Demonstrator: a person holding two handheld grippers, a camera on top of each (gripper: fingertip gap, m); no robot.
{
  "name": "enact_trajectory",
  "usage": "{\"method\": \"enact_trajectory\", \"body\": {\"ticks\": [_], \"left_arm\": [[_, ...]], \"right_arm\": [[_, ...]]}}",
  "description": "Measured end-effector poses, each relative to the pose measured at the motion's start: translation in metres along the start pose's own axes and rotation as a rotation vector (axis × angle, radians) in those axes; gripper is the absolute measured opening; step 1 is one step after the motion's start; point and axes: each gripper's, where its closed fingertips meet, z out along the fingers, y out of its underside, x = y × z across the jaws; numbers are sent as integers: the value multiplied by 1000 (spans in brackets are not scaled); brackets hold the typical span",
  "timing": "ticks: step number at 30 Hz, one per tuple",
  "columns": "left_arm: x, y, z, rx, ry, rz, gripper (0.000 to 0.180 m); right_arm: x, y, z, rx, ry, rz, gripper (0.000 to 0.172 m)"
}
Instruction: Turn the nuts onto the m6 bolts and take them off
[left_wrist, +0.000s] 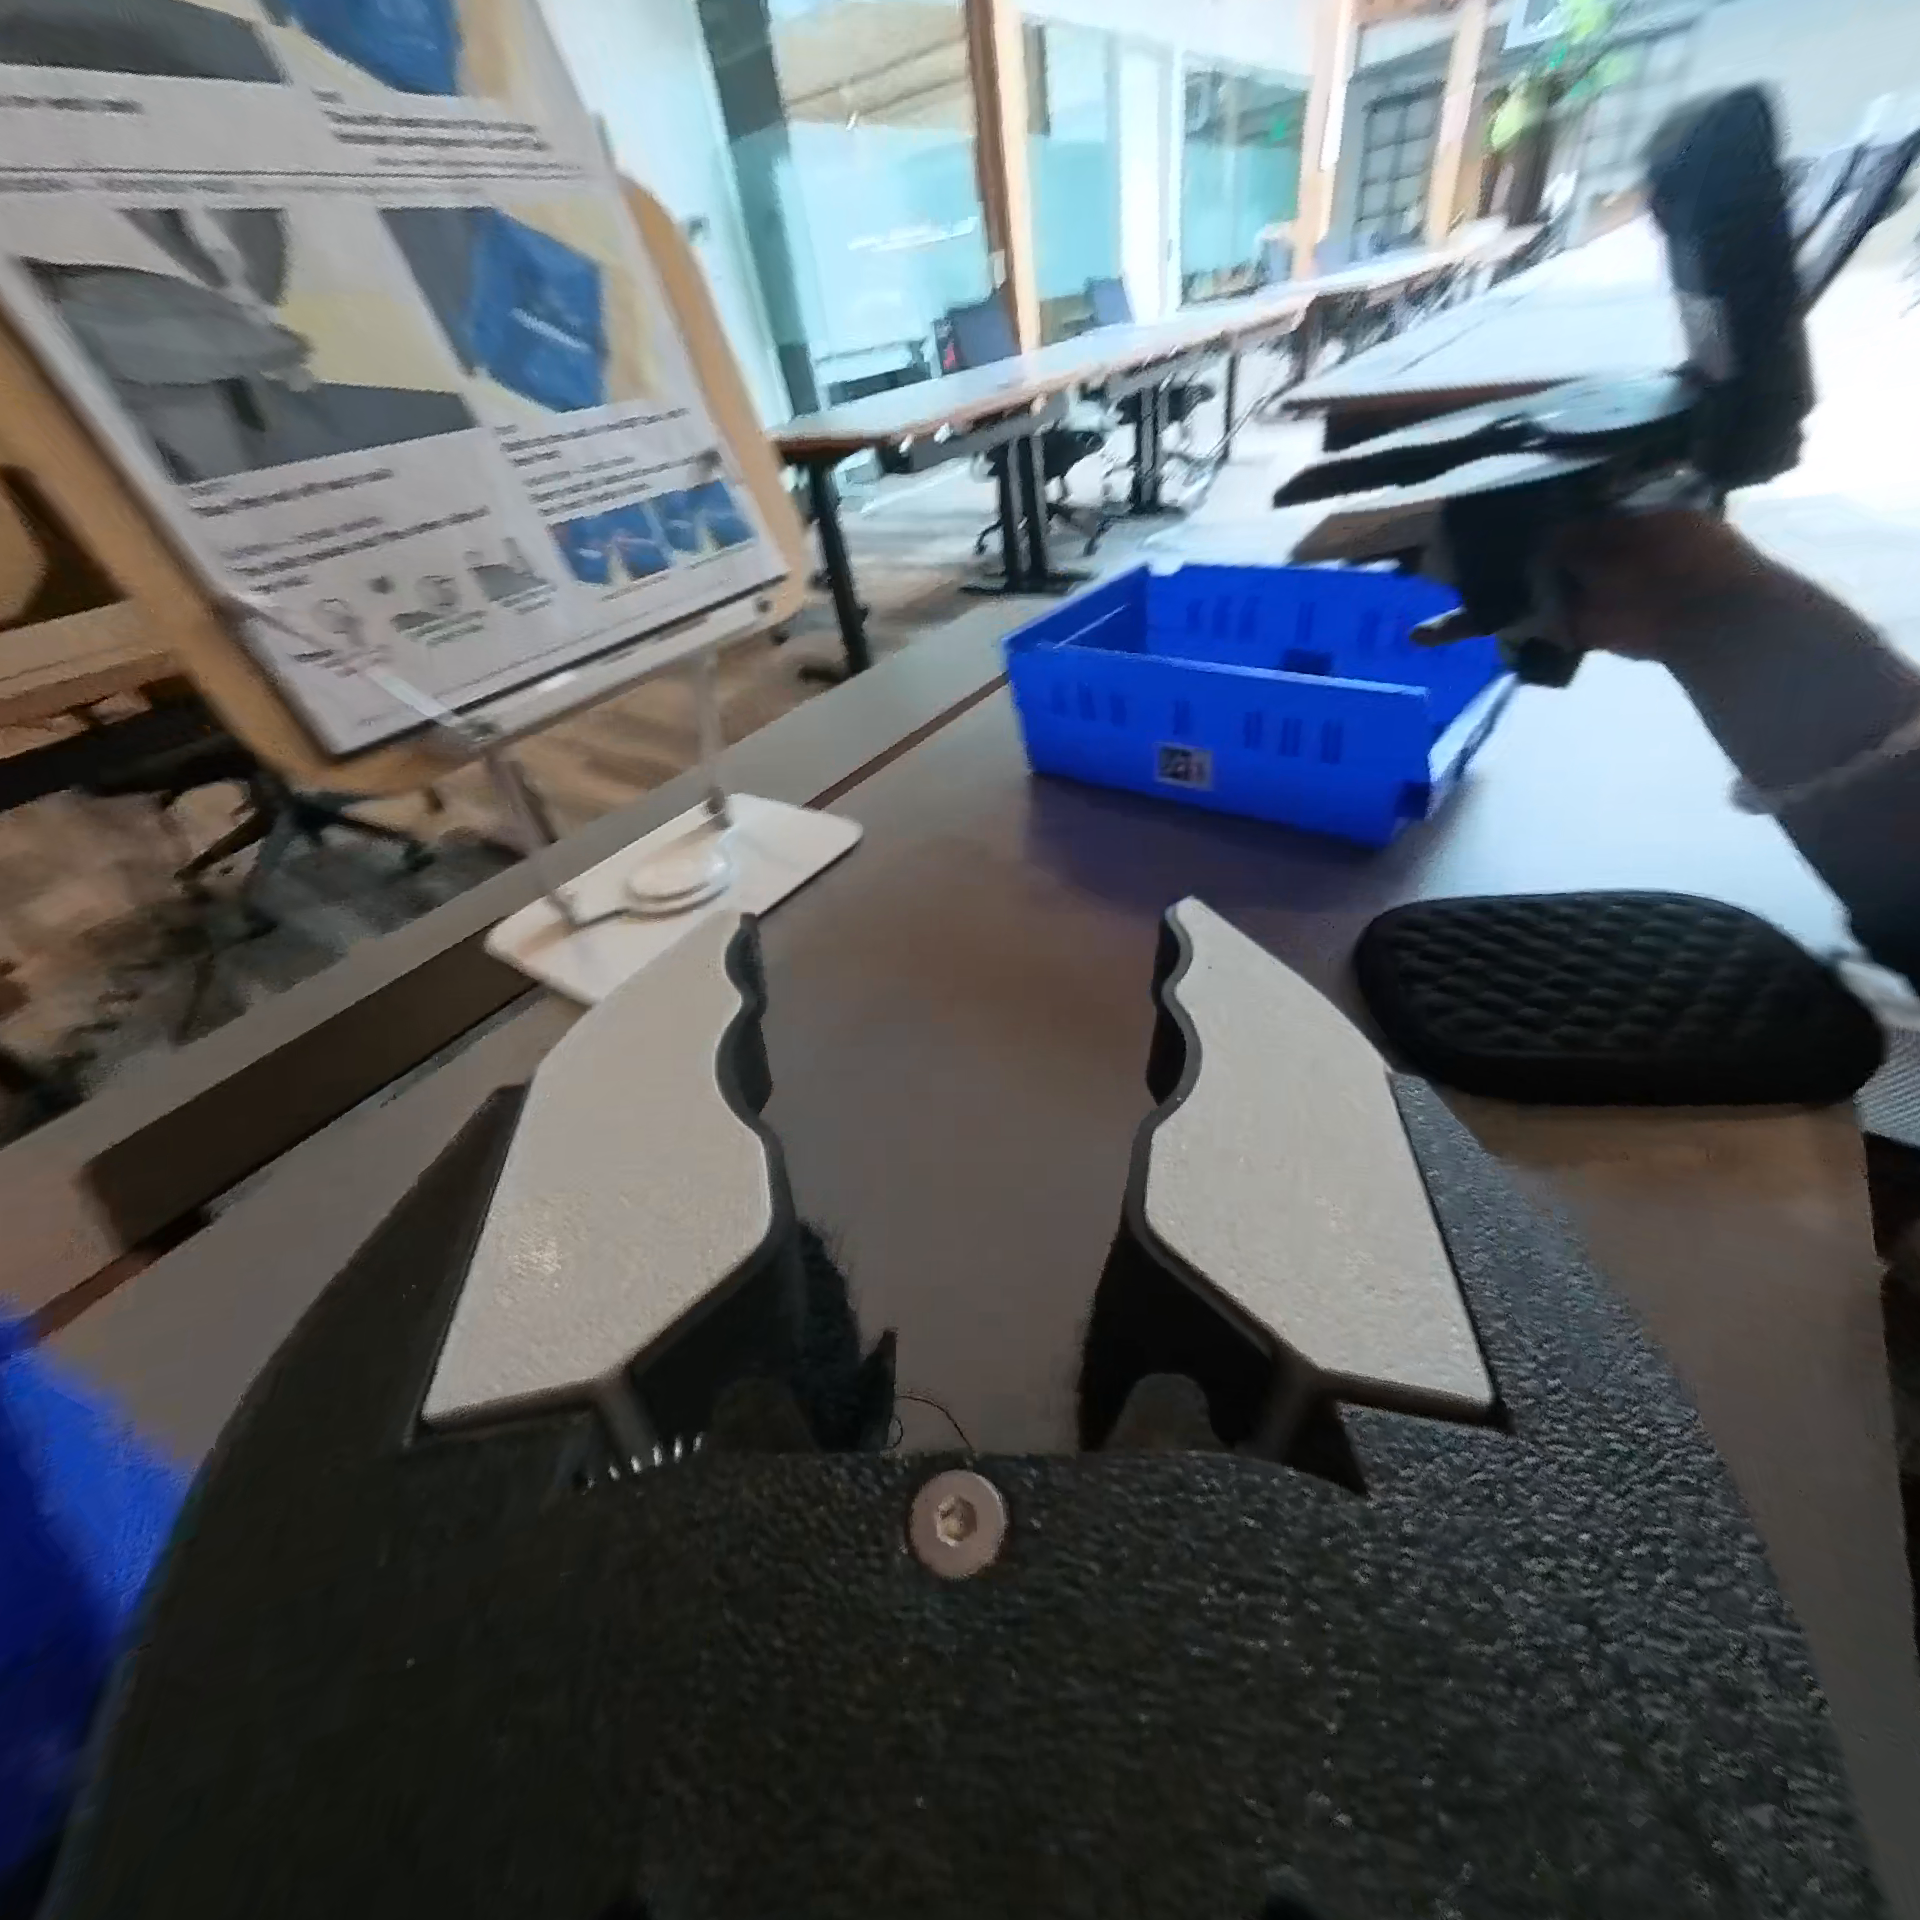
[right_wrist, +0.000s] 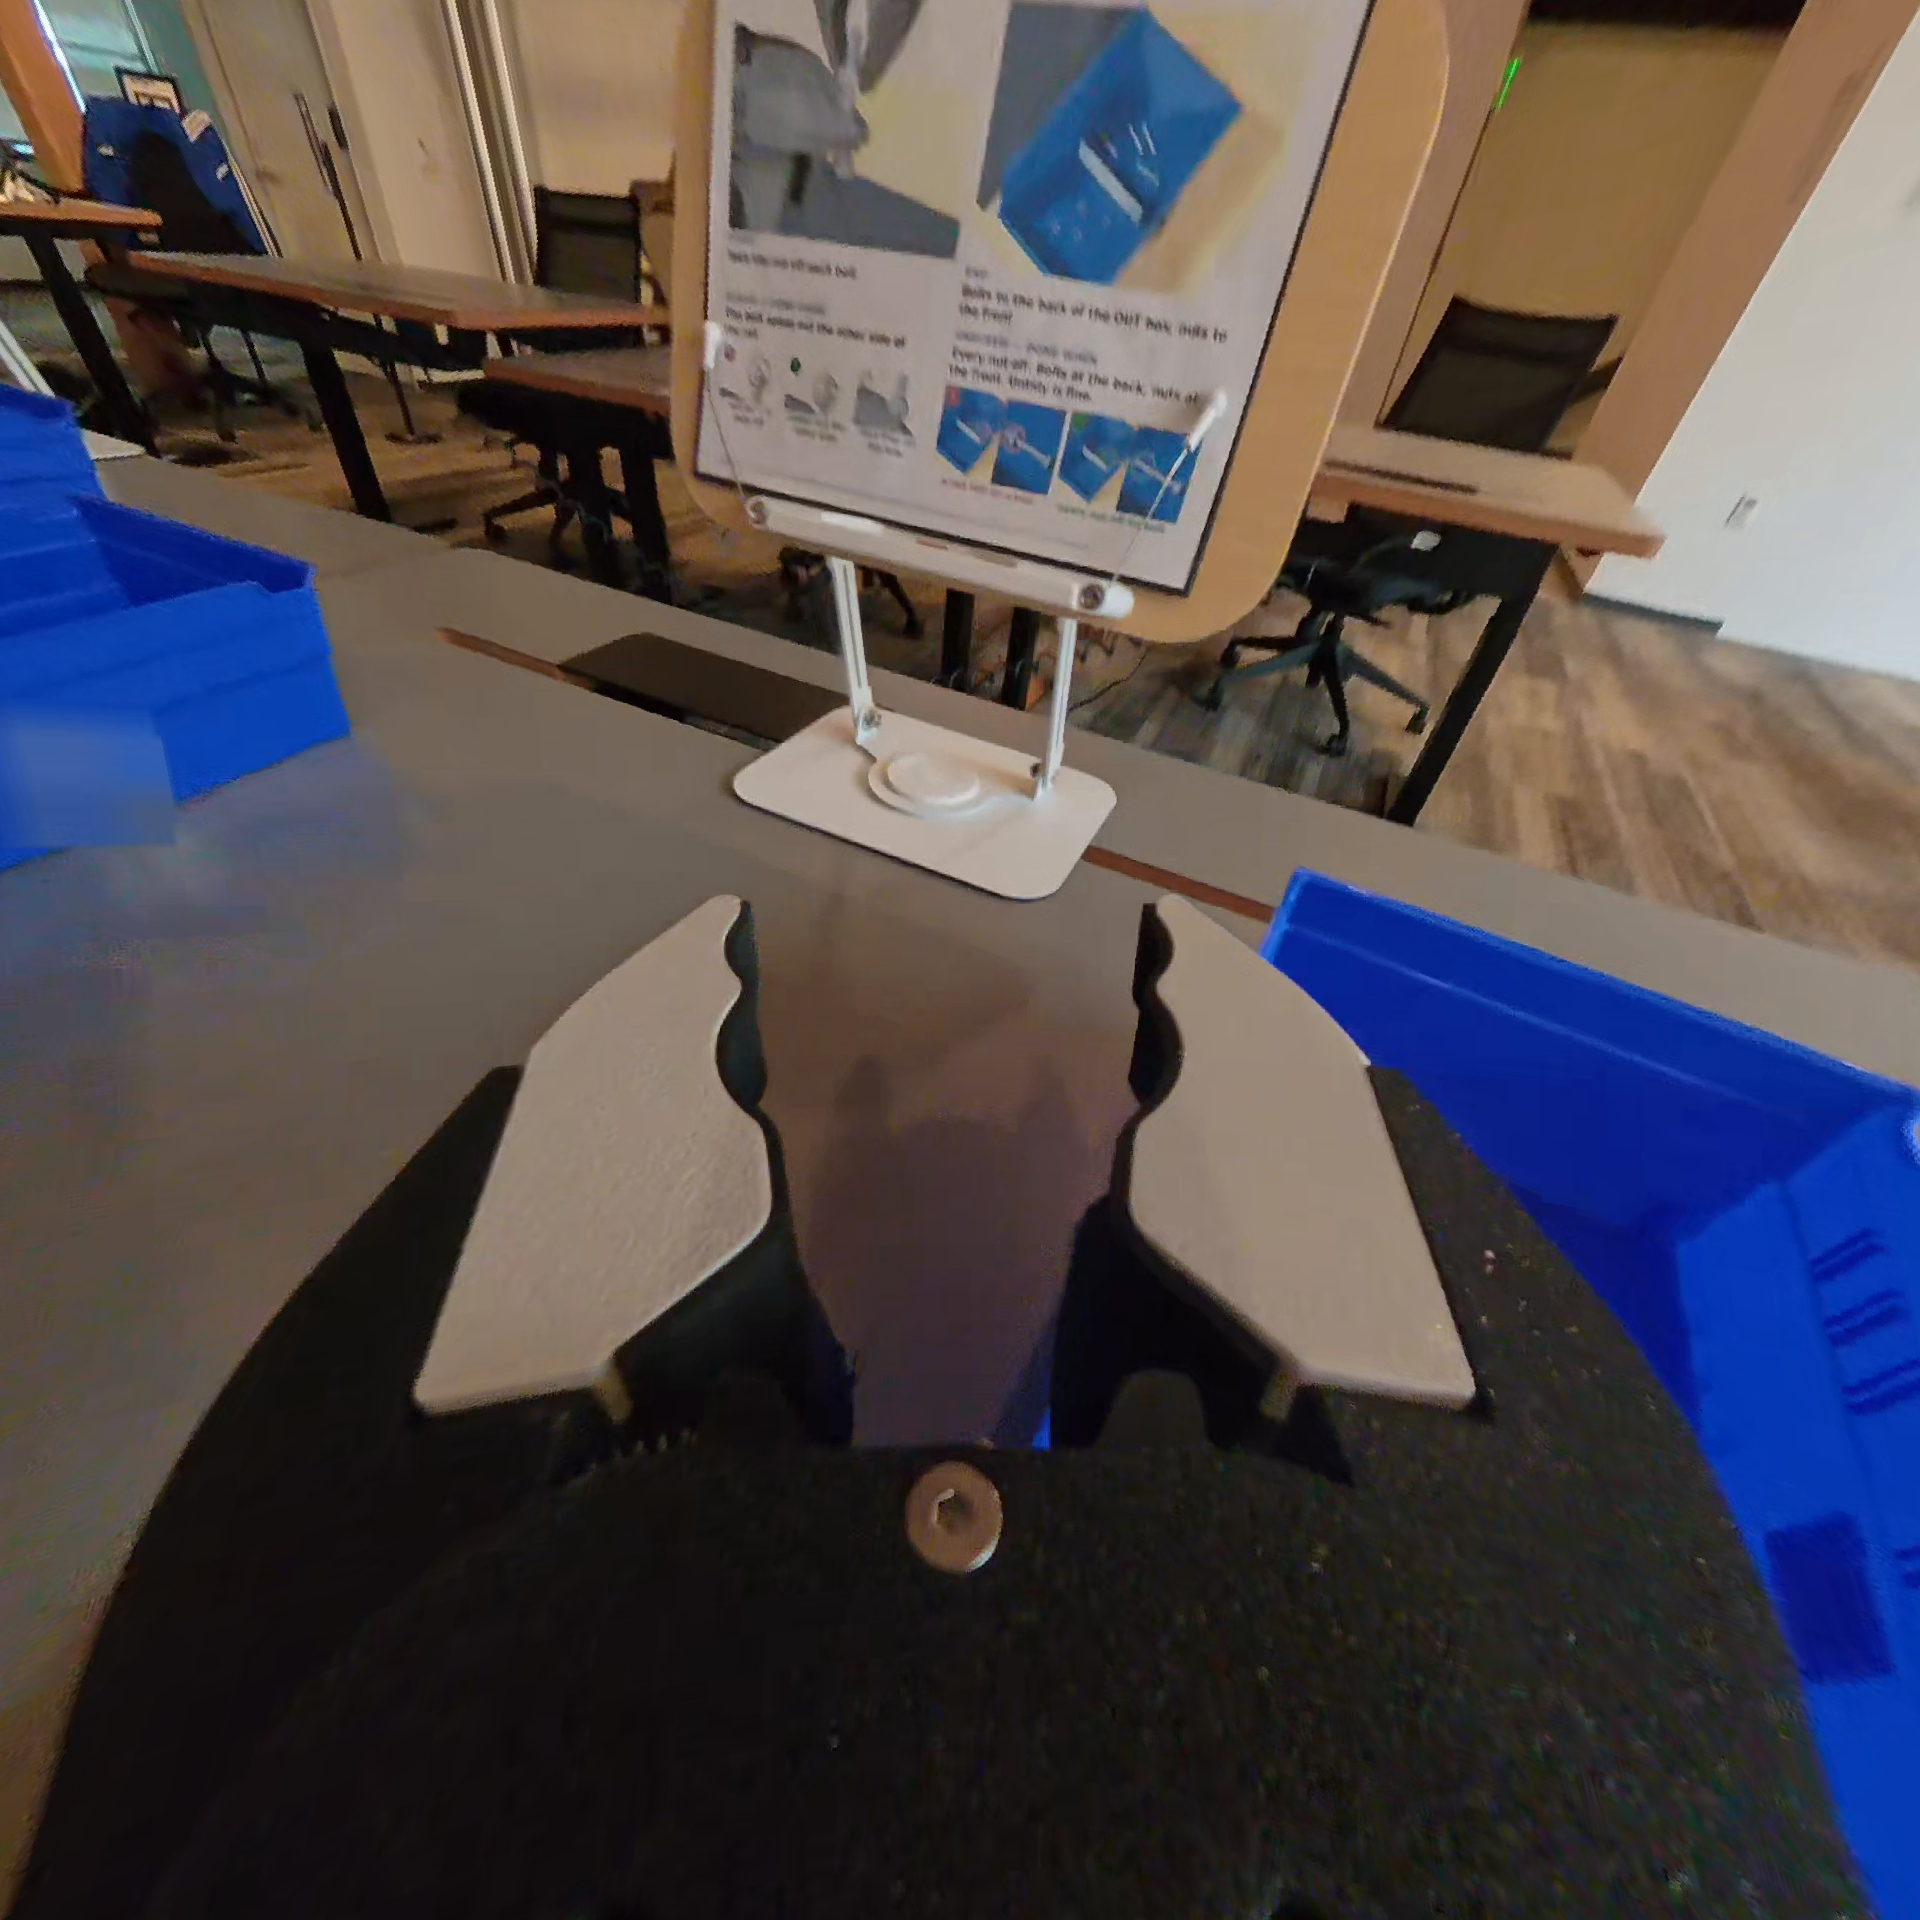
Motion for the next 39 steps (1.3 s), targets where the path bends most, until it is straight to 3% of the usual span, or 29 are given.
{"method": "enact_trajectory", "body": {"ticks": [4, 7, 11, 18, 23, 27, 34, 39], "left_arm": [[-65, -8, -46, -157, -169, 3, 71], [-126, 2, -77, -324, -310, -23, 67], [-195, 43, -95, -572, -376, -174, 72], [-253, 135, -90, -819, -356, -587, 70], [-267, 193, -97, -987, -436, -719, 67], [-263, 220, -97, -1142, -467, -683, 63], [-259, 229, -76, -1211, -451, -664, 64], [-258, 243, -80, -1298, -490, -637, 55]], "right_arm": [[-19, -1, -2, 81, 19, -15, 67], [-22, -1, -2, 116, 63, -50, 64], [-23, 2, 1, 91, 97, -116, 64], [-19, -6, -6, 104, 118, -146, 64], [-14, -11, -14, 105, 132, -158, 64], [-11, -13, -17, 113, 137, -156, 63], [-10, -11, -14, 99, 123, -158, 62], [-10, -12, -14, 106, 119, -161, 62]]}}
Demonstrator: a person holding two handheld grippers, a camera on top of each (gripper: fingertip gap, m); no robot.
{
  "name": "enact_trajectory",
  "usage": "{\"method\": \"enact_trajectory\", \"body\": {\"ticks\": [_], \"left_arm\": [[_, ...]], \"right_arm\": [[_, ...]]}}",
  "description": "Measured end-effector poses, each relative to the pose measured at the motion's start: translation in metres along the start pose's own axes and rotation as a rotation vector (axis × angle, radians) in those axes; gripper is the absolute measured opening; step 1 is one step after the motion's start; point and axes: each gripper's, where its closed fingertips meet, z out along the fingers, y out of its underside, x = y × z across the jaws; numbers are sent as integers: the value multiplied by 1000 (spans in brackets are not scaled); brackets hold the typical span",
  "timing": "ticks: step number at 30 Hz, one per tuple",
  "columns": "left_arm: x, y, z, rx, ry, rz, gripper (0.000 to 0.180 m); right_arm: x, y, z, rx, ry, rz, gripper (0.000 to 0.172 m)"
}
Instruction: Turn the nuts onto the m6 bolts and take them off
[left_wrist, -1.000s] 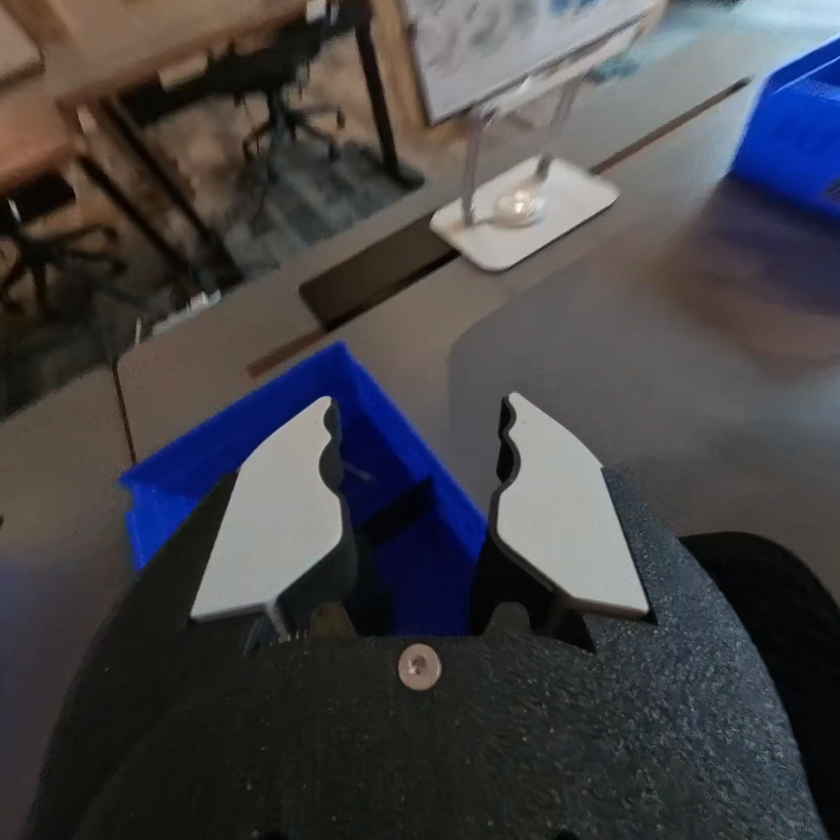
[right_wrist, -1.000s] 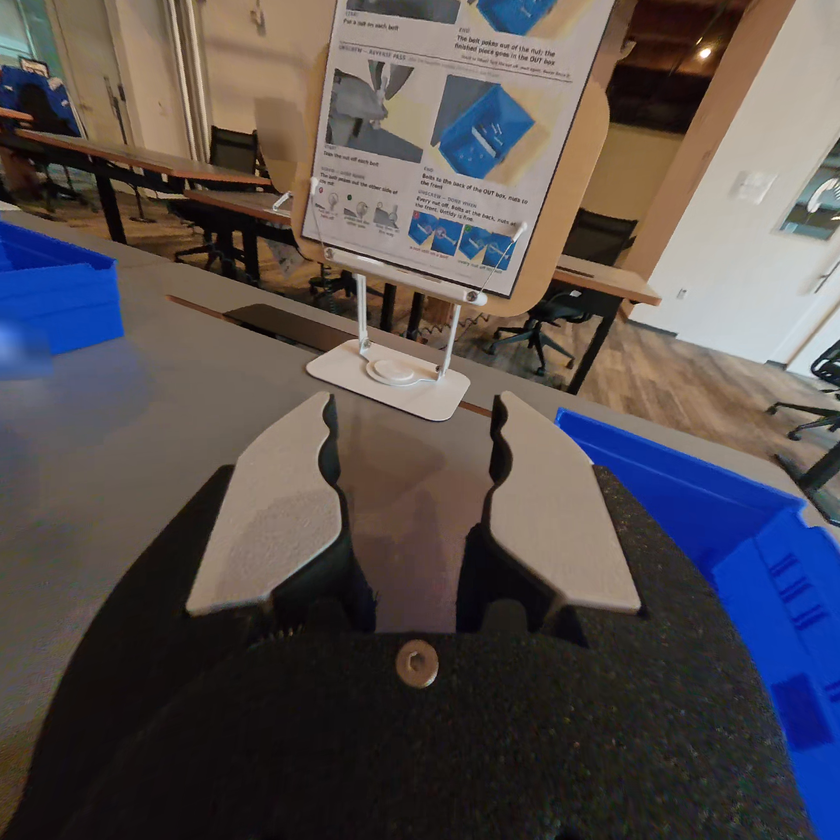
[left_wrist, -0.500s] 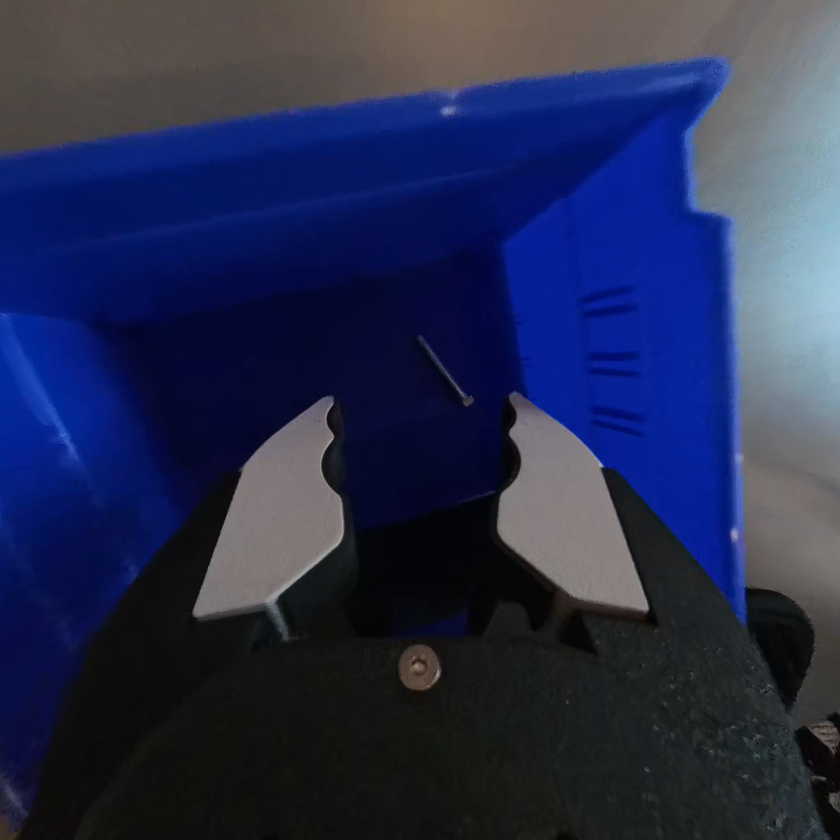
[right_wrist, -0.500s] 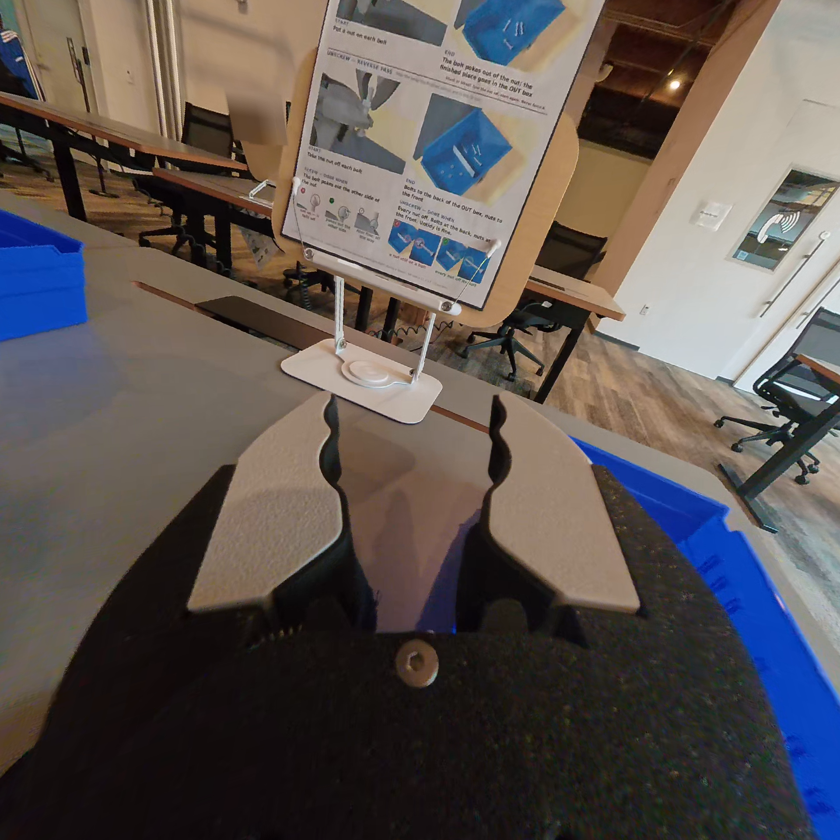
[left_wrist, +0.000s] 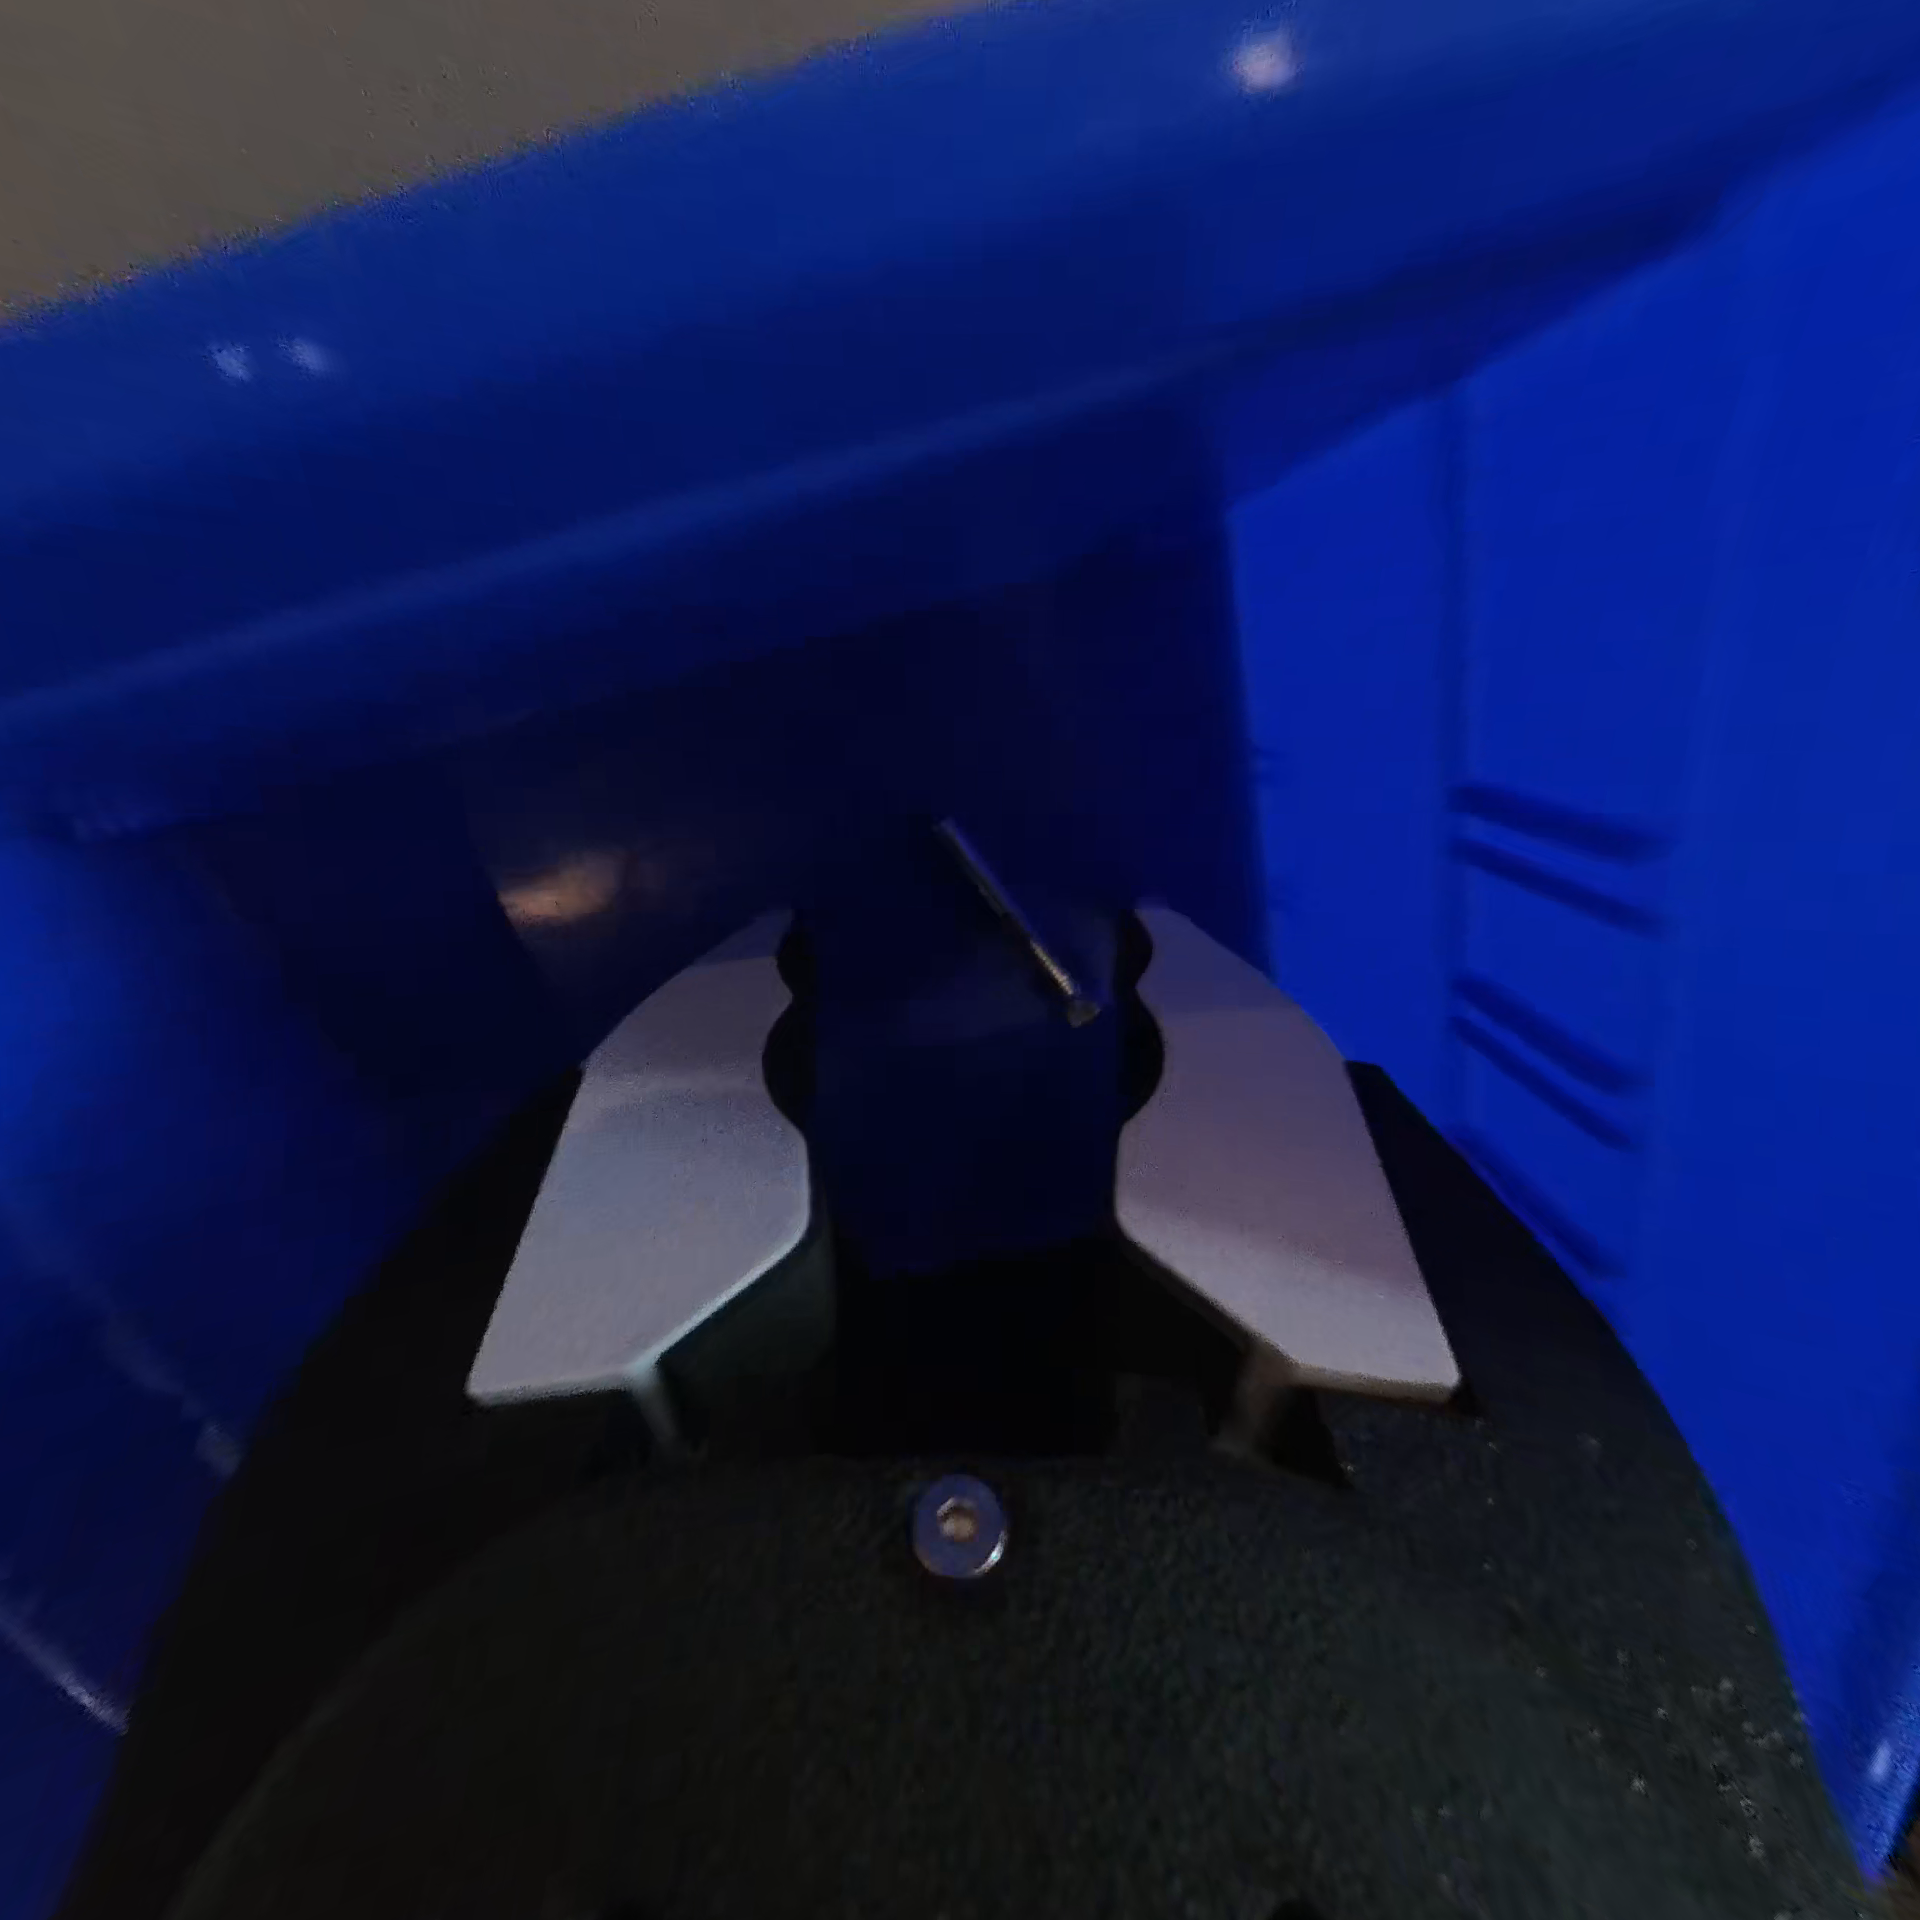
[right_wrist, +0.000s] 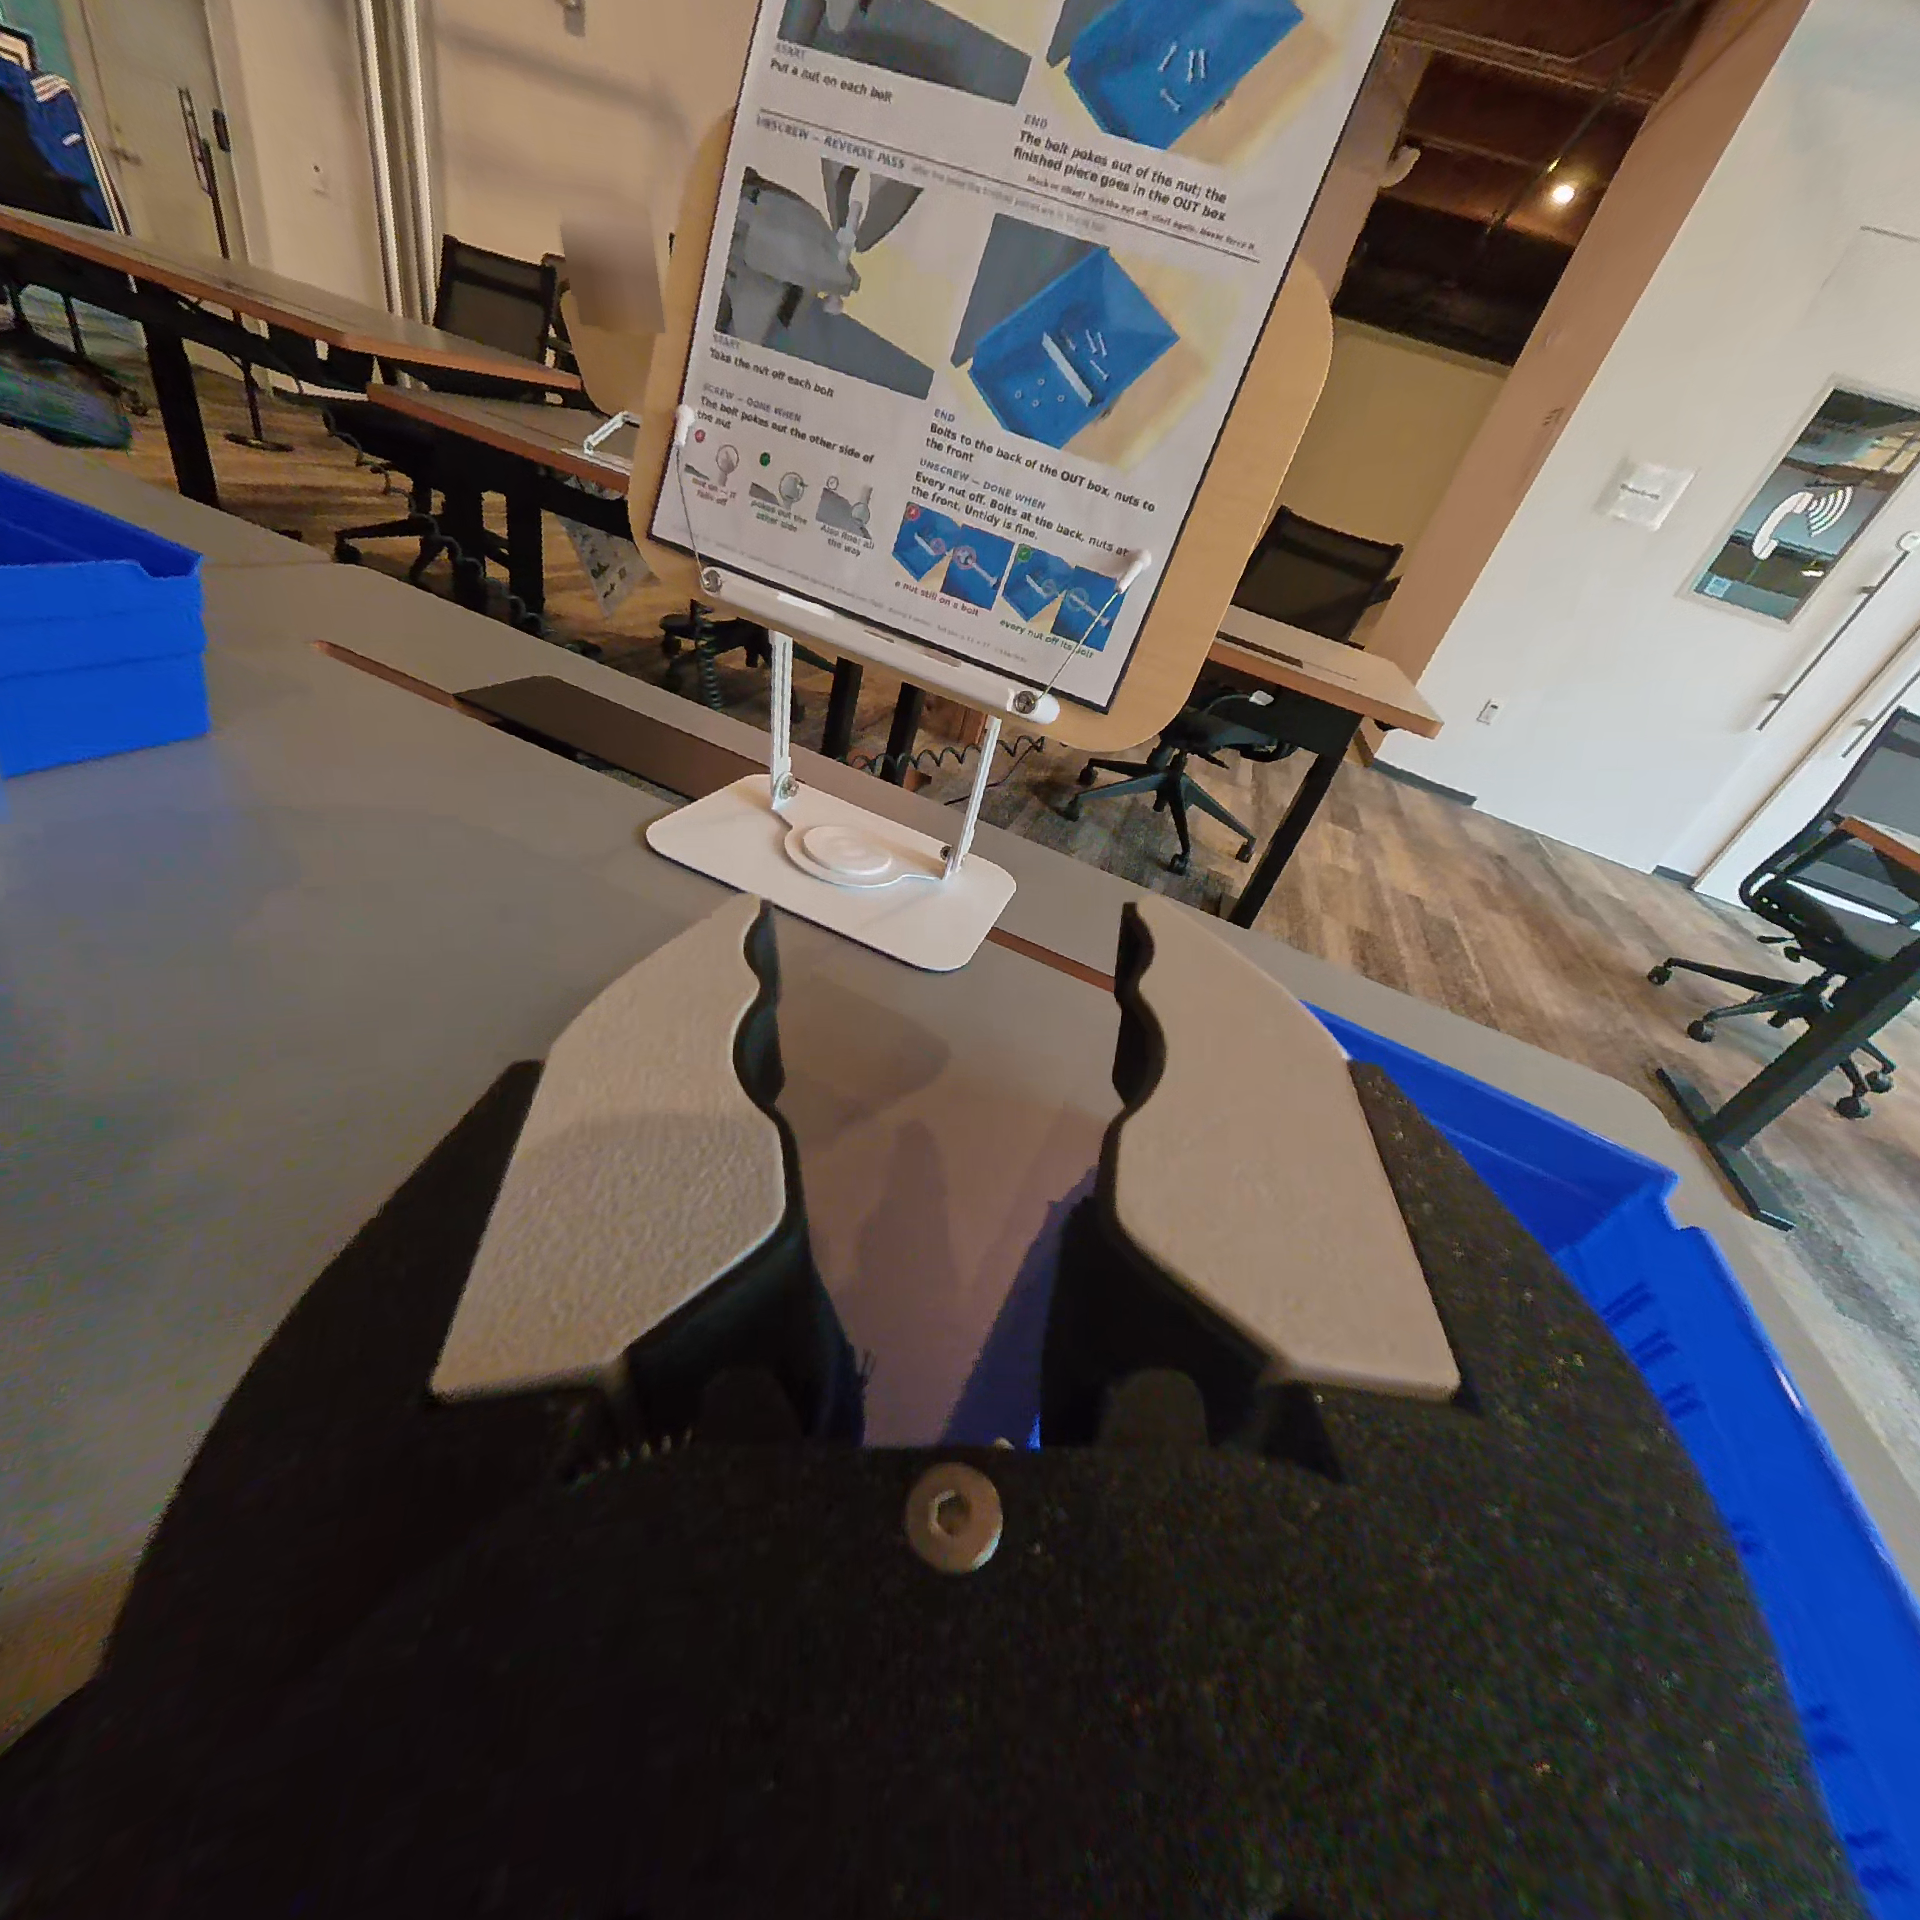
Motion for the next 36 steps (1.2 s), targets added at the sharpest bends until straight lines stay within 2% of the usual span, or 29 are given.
{"method": "enact_trajectory", "body": {"ticks": [3, 5, 6, 12, 16, 20, 25, 28, 32, 36], "left_arm": [[5, -2, 0, 10, 5, 14, 39], [9, -5, 0, 30, 16, 30, 13], [11, -5, 0, 40, 25, 31, 8], [7, -5, -6, 87, 13, 87, 6], [7, -28, -45, 321, 34, 118, 5], [25, -49, -113, 638, 101, 192, 5], [85, -48, -197, 1024, 266, 312, 5], [130, -32, -222, 1146, 371, 395, 5], [194, -3, -228, 1179, 532, 496, 5], [241, 24, -201, 1046, 623, 544, 5]], "right_arm": [[1, -1, 1, 2, 0, -3, 62], [1, -1, 1, 2, -1, -5, 62], [1, -1, 0, 4, -1, -7, 62], [-1, -1, -1, -3, -14, -20, 60], [-2, -4, -1, -2, -17, -33, 59], [-11, -10, 0, 14, -54, -35, 57], [-37, -23, 7, 53, -168, -43, 52], [-59, -30, 11, 64, -264, -41, 51], [-91, -33, 15, 49, -407, -26, 50], [-108, -30, 16, 24, -449, -73, 52]]}}
